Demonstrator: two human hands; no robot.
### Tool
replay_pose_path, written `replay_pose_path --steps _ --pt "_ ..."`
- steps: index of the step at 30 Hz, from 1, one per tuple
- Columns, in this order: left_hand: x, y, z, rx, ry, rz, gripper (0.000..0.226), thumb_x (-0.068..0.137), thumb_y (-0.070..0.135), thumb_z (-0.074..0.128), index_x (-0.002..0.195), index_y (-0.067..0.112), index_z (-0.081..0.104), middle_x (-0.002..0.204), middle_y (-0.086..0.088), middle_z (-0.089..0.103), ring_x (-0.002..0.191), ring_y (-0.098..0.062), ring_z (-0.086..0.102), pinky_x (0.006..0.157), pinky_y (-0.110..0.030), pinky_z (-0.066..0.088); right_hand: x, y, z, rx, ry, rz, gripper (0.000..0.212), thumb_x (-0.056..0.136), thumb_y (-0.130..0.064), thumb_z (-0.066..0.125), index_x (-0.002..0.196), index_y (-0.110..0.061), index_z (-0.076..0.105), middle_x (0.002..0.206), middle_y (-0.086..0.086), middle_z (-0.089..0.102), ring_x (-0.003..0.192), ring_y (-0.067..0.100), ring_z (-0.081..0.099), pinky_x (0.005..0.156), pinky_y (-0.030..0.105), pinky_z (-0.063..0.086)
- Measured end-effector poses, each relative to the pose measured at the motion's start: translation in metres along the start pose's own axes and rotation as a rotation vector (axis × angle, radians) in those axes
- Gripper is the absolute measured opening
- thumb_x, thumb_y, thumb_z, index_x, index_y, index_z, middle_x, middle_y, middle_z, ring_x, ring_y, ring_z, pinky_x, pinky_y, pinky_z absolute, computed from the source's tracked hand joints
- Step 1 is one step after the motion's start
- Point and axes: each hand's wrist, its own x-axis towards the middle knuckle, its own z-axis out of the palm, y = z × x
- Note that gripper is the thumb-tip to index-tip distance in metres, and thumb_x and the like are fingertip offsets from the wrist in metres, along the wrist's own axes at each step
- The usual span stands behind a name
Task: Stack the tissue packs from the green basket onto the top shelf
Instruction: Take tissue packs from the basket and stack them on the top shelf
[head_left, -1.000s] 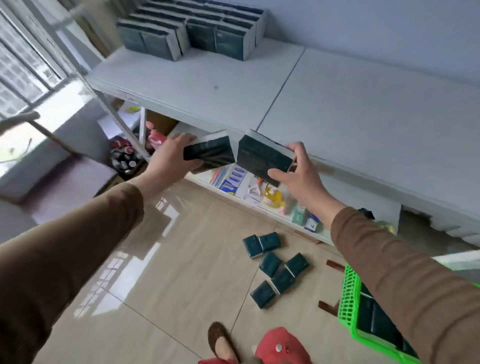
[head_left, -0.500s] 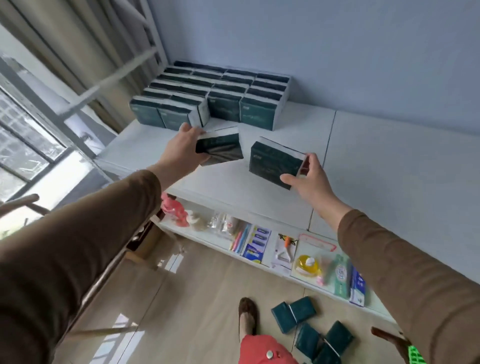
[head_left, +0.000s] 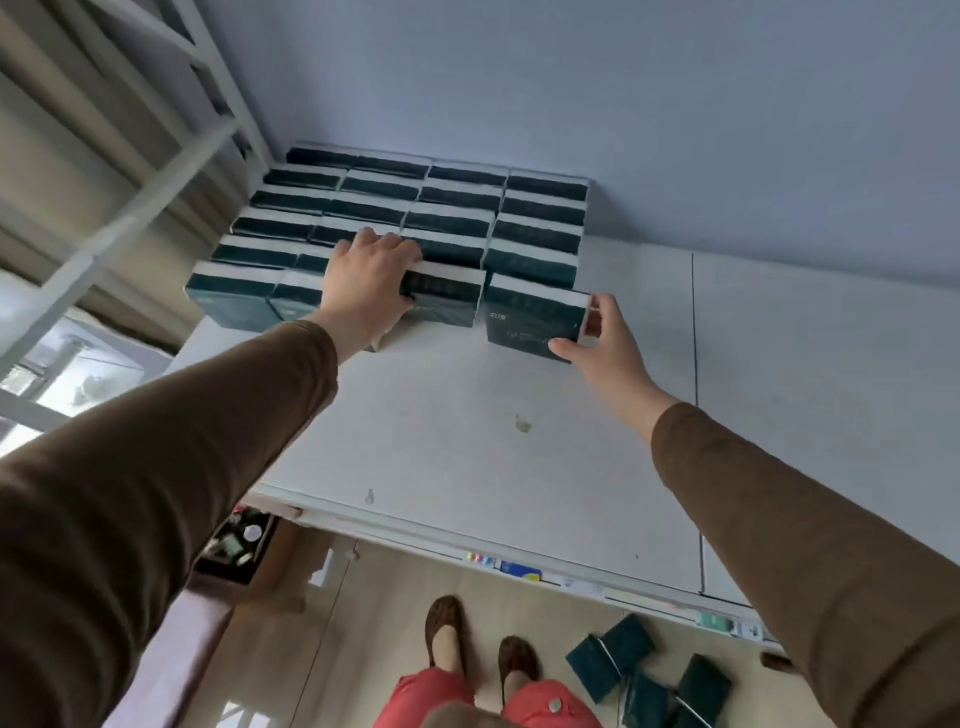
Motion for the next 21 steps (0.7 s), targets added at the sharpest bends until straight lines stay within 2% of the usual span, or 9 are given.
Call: replay_pose_path --steps 3,7,9,12,16,19,21 --pt "0.01 -0.013 0.011 0.043 -0.002 0.013 0.061 0.074 0.042 0.081 0.121 0.024 0.047 0.113 -0.001 0.063 0.112 -0.029 0.049 0.095 -0.045 0.041 0.01 -0.004 0.022 -0.031 0.103 0.018 0.051 0.082 -0.025 0.08 0.115 -0.028 0.042 0.112 -0.007 0.058 0.097 0.008 0.058 0.072 0.01 0.041" --pt "0.02 -0.019 0.021 0.081 0.023 0.054 0.054 0.073 0.046 0.079 0.114 0.022 0.053 0.116 -0.004 0.055 0.112 -0.028 0.046 0.095 -0.044 0.042 0.013 -0.007 0.046 -0.063 0.273 0.036 0.05 0.08 -0.027 0.082 0.11 -0.023 0.043 0.113 0.002 0.054 0.099 0.017 0.059 0.081 0.024 0.053" --pt "0.023 -0.019 0.023 0.087 0.021 0.076 0.053 0.074 0.045 0.079 0.113 0.02 0.054 0.114 -0.003 0.057 0.11 -0.029 0.047 0.094 -0.044 0.041 0.014 -0.008 0.052 -0.079 0.324 0.059 0.051 0.078 -0.029 0.083 0.109 -0.019 0.043 0.11 0.003 0.053 0.095 0.019 0.059 0.074 0.02 0.051" --pt "0.021 -0.016 0.024 0.089 0.018 0.085 0.055 0.074 0.046 0.079 0.115 0.02 0.053 0.113 -0.003 0.059 0.109 -0.029 0.048 0.094 -0.044 0.04 0.013 -0.008 0.052 -0.095 0.318 0.086 0.053 0.079 -0.03 0.082 0.112 -0.016 0.043 0.111 0.004 0.055 0.094 0.019 0.06 0.069 0.015 0.046" --pt "0.002 -0.005 0.02 0.091 0.055 0.05 0.066 0.073 0.049 0.078 0.125 0.021 0.047 0.116 -0.004 0.057 0.108 -0.029 0.048 0.093 -0.045 0.041 0.0 -0.007 0.038 -0.123 0.228 0.089 0.059 0.082 -0.022 0.079 0.127 -0.012 0.041 0.121 0.008 0.055 0.107 0.021 0.058 0.083 0.024 0.047" --pt "-0.022 0.018 0.013 0.05 0.105 0.024 0.066 0.077 0.044 0.075 0.13 0.02 0.044 0.122 -0.006 0.052 0.112 -0.029 0.047 0.096 -0.046 0.041 -0.024 -0.002 0.015 -0.233 0.19 0.034 0.058 0.084 -0.022 0.076 0.131 -0.01 0.043 0.126 0.009 0.053 0.114 0.024 0.051 0.092 0.032 0.045" --pt "-0.044 0.042 0.007 0.004 0.12 0.009 0.063 0.08 0.04 0.073 0.132 0.02 0.043 0.125 -0.007 0.05 0.113 -0.029 0.046 0.098 -0.046 0.04 -0.046 0.004 -0.006 -0.29 0.156 -0.008 0.052 0.086 -0.024 0.072 0.13 -0.013 0.045 0.127 0.007 0.051 0.117 0.023 0.047 0.092 0.029 0.041"
